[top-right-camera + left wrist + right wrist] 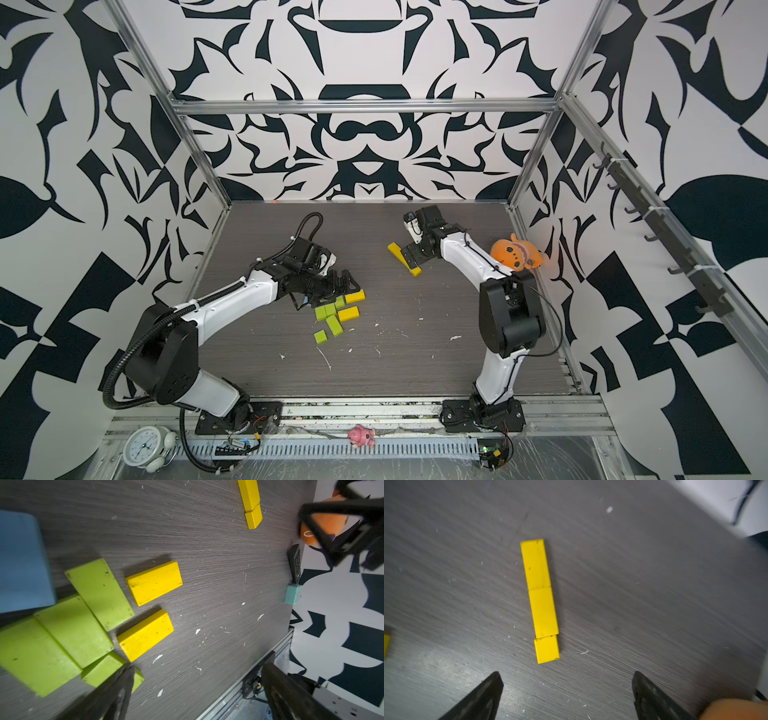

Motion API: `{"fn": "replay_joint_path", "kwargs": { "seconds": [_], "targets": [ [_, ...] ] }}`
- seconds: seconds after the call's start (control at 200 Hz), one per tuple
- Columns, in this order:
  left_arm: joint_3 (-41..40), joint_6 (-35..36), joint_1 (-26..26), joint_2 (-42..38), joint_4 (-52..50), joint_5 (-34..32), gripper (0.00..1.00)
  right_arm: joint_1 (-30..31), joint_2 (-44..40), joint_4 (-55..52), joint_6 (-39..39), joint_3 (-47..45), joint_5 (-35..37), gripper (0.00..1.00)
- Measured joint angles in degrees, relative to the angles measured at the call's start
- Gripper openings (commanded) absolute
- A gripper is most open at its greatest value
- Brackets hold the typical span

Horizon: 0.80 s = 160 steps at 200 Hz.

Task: Assemble the letter v with building blocks
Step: Assemble the building block at the center of the board, then move the building block to the center of the board.

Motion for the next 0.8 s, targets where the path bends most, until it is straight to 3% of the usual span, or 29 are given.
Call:
{"fn": "replay_joint_path", "kwargs": {
  "seconds": [0.18,0.36,0.51,0.8],
  "targets": [
    [5.07,6.84,-2.86,1.46,-9.07,-5.27,0.99,-1.68,-9.68,0.42,11.8,-1.11,6.23,0.99],
    [12.59,12.79,-12.2,9.31,-17.2,-13.07,1.0,-2.64,-14.03,-2.38,21.18,-7.74,8.28,0.99],
    [17.31,16.94,-18.43,17.33,-21.92,-18.67,0.93,-2.99,-17.22,-4.24,26.01,-15.72,6.47,0.99],
    [19.63,20.37,-17.86,21.88,-25.75,-24.74,0.93,-3.91,-23.41,-4.76,30.86,-21.99,1.09,0.99]
  ]
}}
